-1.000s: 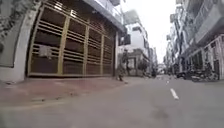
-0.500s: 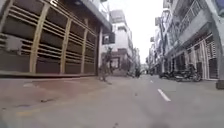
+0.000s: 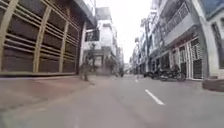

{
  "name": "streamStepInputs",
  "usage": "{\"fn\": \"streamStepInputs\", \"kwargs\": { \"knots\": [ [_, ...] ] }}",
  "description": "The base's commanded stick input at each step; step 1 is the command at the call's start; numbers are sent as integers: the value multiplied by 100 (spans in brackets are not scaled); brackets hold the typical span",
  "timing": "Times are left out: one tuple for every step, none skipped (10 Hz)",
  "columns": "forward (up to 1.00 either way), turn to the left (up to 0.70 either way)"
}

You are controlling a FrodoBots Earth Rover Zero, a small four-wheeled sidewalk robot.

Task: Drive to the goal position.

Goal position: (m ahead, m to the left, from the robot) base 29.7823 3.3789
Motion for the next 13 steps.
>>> {"fn": "streamStepInputs", "kwargs": {
  "knots": [
    [100, -40],
    [100, -40],
    [100, -40],
    [100, -8],
    [100, -3],
    [100, 0],
    [100, 0],
    [100, 0],
    [100, 0],
    [100, 0],
    [100, 0],
    [100, 0],
    [100, 0]
  ]
}}
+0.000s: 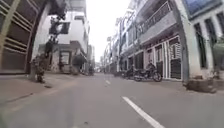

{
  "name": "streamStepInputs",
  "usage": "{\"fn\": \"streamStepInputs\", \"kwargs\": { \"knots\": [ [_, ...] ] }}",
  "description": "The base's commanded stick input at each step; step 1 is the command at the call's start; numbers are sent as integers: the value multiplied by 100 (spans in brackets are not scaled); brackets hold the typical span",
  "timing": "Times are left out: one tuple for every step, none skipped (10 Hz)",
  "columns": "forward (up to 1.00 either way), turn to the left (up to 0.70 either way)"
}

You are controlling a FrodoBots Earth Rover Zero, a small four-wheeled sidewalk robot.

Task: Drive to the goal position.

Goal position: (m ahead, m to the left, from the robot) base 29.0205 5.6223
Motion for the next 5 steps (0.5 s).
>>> {"fn": "streamStepInputs", "kwargs": {
  "knots": [
    [100, 0],
    [100, 0],
    [100, 0],
    [100, 0],
    [100, 0]
  ]
}}
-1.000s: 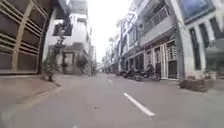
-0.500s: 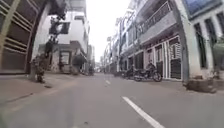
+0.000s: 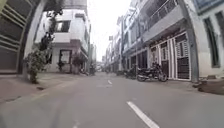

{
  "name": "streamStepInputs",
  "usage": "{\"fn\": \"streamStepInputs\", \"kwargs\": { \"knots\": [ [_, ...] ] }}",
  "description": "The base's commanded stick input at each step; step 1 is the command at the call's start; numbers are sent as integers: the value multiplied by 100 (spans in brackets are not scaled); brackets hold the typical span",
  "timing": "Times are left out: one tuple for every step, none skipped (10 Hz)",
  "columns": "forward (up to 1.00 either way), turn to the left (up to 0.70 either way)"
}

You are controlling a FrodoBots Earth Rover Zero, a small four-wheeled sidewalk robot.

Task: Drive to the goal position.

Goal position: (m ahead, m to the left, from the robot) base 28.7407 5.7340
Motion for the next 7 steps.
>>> {"fn": "streamStepInputs", "kwargs": {
  "knots": [
    [100, -15],
    [100, -40],
    [100, -40],
    [100, -40],
    [100, -40],
    [100, -40],
    [100, -40]
  ]
}}
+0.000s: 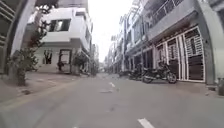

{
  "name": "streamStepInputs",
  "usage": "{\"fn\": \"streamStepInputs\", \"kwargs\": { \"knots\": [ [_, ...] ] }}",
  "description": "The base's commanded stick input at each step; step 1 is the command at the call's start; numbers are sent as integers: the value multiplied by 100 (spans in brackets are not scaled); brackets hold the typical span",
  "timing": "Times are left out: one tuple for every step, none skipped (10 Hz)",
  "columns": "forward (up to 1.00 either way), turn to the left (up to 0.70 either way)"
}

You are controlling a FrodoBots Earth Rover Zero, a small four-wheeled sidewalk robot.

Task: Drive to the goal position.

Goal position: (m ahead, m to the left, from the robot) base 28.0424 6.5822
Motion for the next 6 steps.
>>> {"fn": "streamStepInputs", "kwargs": {
  "knots": [
    [100, -40],
    [100, -38],
    [100, 0],
    [100, 0],
    [100, 0],
    [100, 0]
  ]
}}
